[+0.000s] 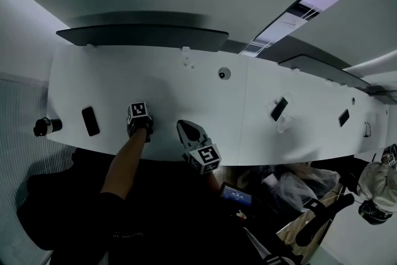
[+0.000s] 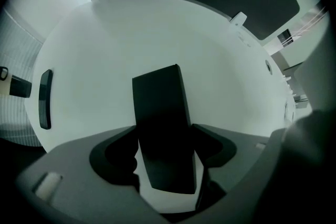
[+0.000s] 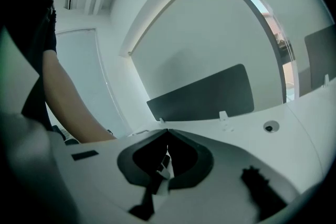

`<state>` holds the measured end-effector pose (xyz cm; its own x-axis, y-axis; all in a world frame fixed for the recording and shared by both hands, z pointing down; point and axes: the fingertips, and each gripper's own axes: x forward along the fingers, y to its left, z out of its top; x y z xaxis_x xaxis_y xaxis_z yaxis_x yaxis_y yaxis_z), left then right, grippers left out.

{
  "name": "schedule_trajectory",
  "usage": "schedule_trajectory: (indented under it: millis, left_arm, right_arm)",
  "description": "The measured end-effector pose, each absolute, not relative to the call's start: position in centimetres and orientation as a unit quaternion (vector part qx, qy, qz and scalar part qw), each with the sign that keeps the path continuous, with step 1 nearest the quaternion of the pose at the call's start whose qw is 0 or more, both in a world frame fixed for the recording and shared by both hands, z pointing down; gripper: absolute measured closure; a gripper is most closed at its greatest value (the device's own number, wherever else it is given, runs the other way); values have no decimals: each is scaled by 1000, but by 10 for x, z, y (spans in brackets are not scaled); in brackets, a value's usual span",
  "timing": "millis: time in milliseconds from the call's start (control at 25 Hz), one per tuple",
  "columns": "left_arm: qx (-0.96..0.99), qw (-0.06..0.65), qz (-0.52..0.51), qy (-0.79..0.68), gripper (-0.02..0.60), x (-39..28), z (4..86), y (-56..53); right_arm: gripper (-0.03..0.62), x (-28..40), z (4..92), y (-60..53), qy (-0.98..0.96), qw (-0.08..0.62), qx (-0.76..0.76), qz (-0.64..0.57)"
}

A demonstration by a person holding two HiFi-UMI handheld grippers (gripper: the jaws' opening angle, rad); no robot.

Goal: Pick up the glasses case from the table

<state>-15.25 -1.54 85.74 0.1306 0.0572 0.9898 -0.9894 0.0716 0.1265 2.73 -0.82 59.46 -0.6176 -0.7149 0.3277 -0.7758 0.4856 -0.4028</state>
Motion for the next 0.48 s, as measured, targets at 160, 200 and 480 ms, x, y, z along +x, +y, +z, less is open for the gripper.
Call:
schedule_trajectory:
  millis: [160, 200, 480]
  left_arm:
    - [495, 580, 457, -457, 263, -152, 834, -14]
    - [492, 583, 457, -458, 265, -155, 832, -14]
    - [504, 577, 436, -472, 276, -163, 835, -14]
  right_arm:
    - [586, 23, 595, -20, -863, 63, 433, 253]
    - [586, 20, 592, -22, -867, 65, 427, 249]
    - [586, 7, 571, -19, -883, 65, 404, 232]
